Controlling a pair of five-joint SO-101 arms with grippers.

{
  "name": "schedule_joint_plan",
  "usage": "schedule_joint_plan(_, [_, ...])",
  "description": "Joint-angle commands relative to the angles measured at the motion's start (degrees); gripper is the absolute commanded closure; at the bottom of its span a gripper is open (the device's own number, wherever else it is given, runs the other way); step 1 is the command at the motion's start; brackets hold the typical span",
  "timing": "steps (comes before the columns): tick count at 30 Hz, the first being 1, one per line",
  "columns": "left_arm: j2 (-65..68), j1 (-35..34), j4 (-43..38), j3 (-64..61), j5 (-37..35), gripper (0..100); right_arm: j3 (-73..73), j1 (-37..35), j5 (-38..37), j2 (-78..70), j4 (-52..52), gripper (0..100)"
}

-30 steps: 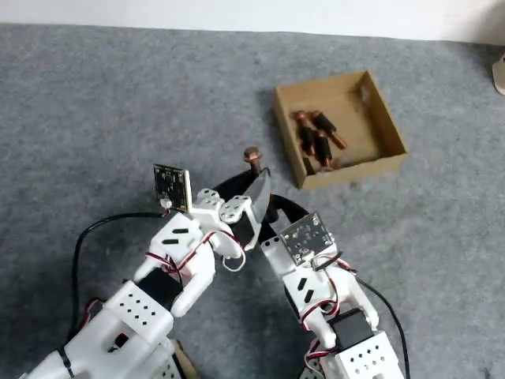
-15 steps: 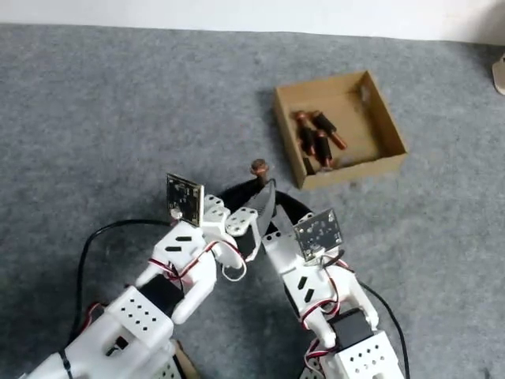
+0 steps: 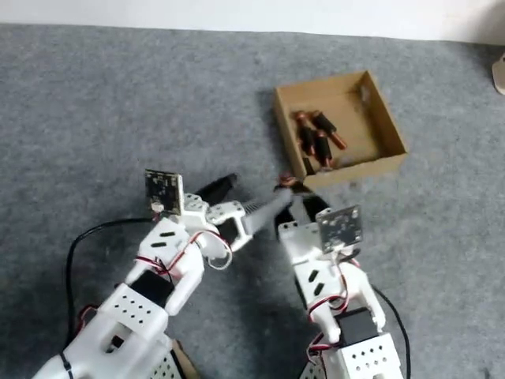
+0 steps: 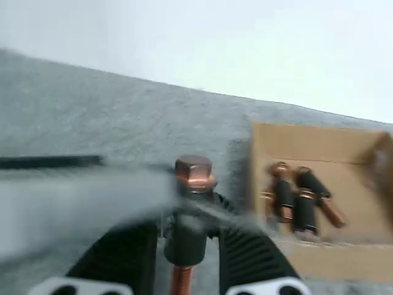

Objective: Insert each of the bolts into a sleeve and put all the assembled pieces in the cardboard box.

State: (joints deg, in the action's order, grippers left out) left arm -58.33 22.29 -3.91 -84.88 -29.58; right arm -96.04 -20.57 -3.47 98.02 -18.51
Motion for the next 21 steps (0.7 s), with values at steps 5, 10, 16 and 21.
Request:
schedule_joint_plan(5, [-0.5, -1.5, -0.4, 2.2, -0.1, 88, -0.6, 5.6, -1.1, 0.4, 2.0, 99.4])
schedule_joint_plan(10, [-0.9, -1.8, -0.4, 2.2, 0.2, 98, 1.6, 5.8, -4.7, -0.6, 1.9, 99.4])
schedule_joint_plan(16, [-1.0, -7.6, -0.1, 1.8, 8.4, 99, 12.8, 9.8, -5.8, -19.7, 3.2, 99.4])
schedule_joint_plan(21, [-1.0, -16.3, -0.3, -0.7, 9.2, 99, 27.5, 13.4, -5.8, -40.9, 8.2, 99.4])
